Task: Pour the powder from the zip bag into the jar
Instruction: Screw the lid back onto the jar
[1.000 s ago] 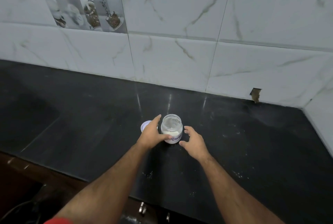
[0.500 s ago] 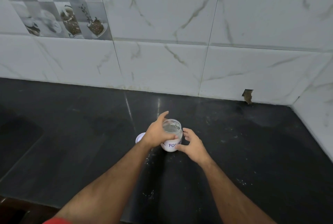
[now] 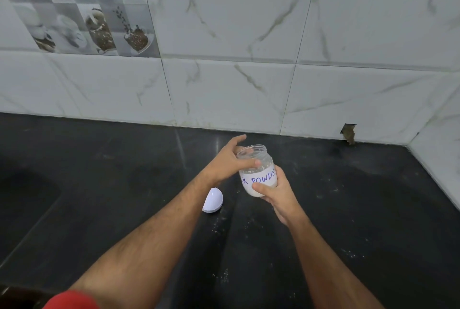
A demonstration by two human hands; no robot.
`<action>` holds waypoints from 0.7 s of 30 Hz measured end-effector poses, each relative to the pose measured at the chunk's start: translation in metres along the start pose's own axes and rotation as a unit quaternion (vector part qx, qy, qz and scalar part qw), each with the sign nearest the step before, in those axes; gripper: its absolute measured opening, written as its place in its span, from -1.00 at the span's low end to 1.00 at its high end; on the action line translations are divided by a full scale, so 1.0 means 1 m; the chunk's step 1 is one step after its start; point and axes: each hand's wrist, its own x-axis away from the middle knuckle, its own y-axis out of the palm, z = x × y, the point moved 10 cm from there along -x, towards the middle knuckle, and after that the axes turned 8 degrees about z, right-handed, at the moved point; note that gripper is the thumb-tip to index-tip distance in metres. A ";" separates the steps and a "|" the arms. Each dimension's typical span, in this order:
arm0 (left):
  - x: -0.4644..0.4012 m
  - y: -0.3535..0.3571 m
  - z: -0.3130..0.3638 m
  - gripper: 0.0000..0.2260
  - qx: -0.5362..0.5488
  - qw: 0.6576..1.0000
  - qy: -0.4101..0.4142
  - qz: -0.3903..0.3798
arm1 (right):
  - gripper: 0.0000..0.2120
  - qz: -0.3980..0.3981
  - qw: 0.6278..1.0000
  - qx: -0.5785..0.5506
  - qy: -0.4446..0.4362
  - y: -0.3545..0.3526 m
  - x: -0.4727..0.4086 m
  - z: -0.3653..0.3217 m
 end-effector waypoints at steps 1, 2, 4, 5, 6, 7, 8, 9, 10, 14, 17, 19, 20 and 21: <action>-0.001 -0.002 0.000 -0.14 0.013 1.000 -0.002 -0.006 | -0.16 0.007 1.000 -0.002 -0.007 0.001 0.000 -0.003; -0.002 -0.004 -0.001 -0.18 0.027 1.000 -0.005 -0.011 | -0.17 0.013 1.000 -0.006 -0.012 0.001 -0.001 -0.005; -0.001 -0.014 -0.008 -0.30 0.040 0.999 -0.016 0.006 | -0.22 0.025 0.999 -0.014 -0.016 -0.001 0.000 -0.006; 0.001 -0.022 -0.015 -0.31 0.025 0.999 -0.025 0.030 | -0.26 0.030 0.999 -0.015 -0.017 -0.002 0.000 -0.006; 0.004 -0.032 -0.023 -0.28 -0.012 0.998 -0.034 0.059 | -0.30 0.035 0.999 -0.016 -0.017 -0.004 0.000 -0.006; 0.007 -0.042 -0.034 -0.29 -0.073 0.993 -0.041 0.086 | -0.31 0.039 0.999 -0.017 -0.016 -0.006 0.000 -0.005; 0.010 -0.051 -0.045 -0.34 -0.146 0.983 -0.041 0.102 | -0.31 0.042 0.999 -0.018 -0.014 -0.009 0.001 -0.004; 0.013 -0.056 -0.057 -0.38 -0.227 0.968 -0.044 0.098 | -0.30 0.045 0.999 -0.018 -0.010 -0.011 0.001 -0.002; 0.015 -0.057 -0.071 -0.38 -0.309 0.947 -0.049 0.074 | -0.29 0.047 0.999 -0.017 -0.006 -0.013 0.002 -0.001; 0.034 -0.050 -0.117 -0.16 -0.546 0.835 -0.061 -0.041 | -0.22 0.047 0.999 -0.004 0.001 -0.019 0.004 0.003; 0.041 -0.049 -0.132 -0.10 -0.575 0.814 -0.063 -0.053 | -0.14 0.043 0.999 0.004 0.000 -0.020 0.007 0.004; 0.041 -0.049 -0.132 -0.14 -0.582 0.811 -0.050 -0.032 | -0.13 0.041 0.999 0.008 0.000 -0.020 0.008 0.003; 0.040 -0.048 -0.130 -0.15 -0.578 0.815 -0.046 -0.021 | -0.14 0.039 0.999 0.006 0.000 -0.020 0.009 0.004; 0.040 -0.047 -0.129 -0.16 -0.561 0.826 -0.050 -0.009 | -0.16 0.035 0.999 0.003 0.000 -0.020 0.010 0.004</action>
